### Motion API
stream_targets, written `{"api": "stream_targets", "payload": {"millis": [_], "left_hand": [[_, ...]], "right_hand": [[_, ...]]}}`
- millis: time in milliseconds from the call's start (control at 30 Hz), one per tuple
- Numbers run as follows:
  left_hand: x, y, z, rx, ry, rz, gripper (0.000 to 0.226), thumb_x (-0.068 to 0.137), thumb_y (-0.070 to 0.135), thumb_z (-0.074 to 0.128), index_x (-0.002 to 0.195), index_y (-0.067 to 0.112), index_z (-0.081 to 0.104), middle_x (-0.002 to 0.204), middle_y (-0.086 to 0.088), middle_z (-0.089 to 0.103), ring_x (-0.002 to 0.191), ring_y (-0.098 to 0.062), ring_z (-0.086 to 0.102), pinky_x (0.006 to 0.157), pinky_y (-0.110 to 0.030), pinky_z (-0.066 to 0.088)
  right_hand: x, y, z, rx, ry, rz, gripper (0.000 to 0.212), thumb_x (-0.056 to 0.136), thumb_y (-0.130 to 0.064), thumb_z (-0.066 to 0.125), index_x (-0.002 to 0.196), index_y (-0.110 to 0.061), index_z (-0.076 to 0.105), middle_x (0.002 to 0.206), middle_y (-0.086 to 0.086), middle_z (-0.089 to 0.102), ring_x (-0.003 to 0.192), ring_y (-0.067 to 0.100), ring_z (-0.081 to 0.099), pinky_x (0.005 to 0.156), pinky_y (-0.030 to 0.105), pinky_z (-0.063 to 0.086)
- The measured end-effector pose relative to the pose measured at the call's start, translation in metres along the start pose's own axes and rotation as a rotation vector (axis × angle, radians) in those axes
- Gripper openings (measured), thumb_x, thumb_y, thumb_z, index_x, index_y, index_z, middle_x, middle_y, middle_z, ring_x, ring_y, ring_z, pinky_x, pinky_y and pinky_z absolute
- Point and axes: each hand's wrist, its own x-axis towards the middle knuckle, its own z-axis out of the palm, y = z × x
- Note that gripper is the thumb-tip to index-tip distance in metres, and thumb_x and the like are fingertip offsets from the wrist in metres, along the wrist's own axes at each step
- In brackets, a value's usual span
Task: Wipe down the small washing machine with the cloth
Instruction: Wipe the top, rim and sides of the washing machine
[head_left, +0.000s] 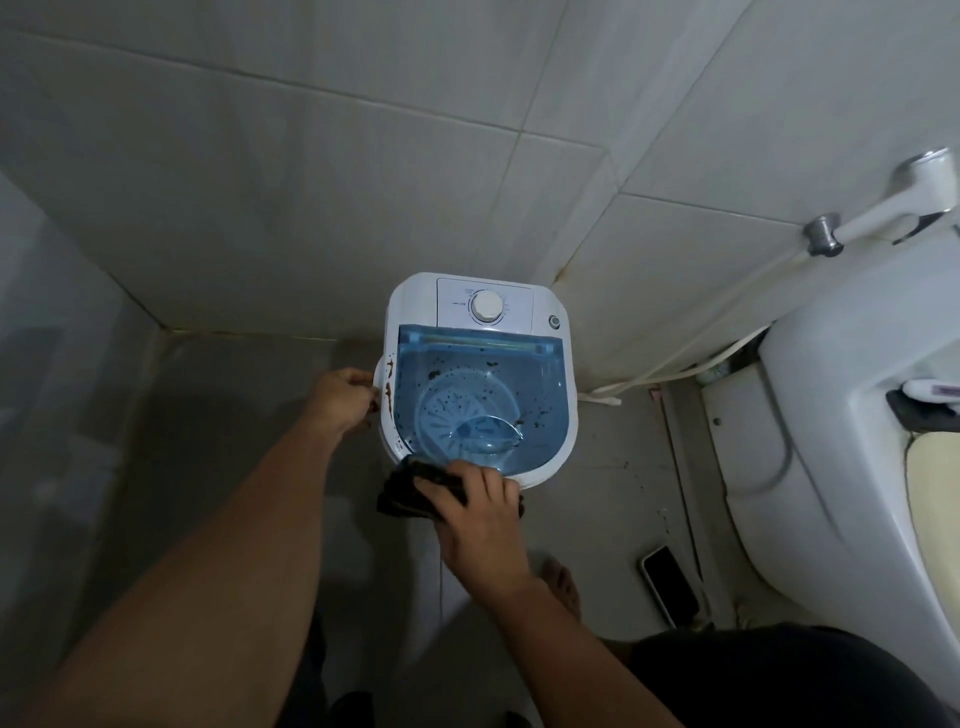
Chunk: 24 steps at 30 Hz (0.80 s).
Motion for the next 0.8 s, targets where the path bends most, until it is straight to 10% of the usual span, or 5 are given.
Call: {"api": "stream_targets", "payload": {"millis": [267,800], "left_hand": [[0.000,0.000,-0.001,-0.005,-0.010,0.025,0.021,0.091,0.001,0.055,0.090,0.020,0.064,0.094,-0.010,0.070,0.087,-0.025,0.064,0.091,-0.050,0.055],[0.001,-0.002,-0.008,-0.023,-0.044,0.032,0.016,0.091,0.000,0.059,0.098,0.012,0.066,0.100,-0.012,0.071,0.081,-0.022,0.065,0.076,-0.034,0.055]], "right_hand": [[-0.047,0.091,-0.040,-0.104,-0.007,0.134,0.048,0.084,-0.029,0.058,0.131,-0.036,0.056,0.128,0.006,0.055,0.104,0.030,0.057,0.079,0.042,0.044],[-0.010,0.024,-0.017,-0.051,-0.066,-0.026,0.055,0.079,-0.023,0.074,0.130,-0.035,0.058,0.126,0.005,0.061,0.106,0.028,0.058,0.080,0.042,0.044]]}}
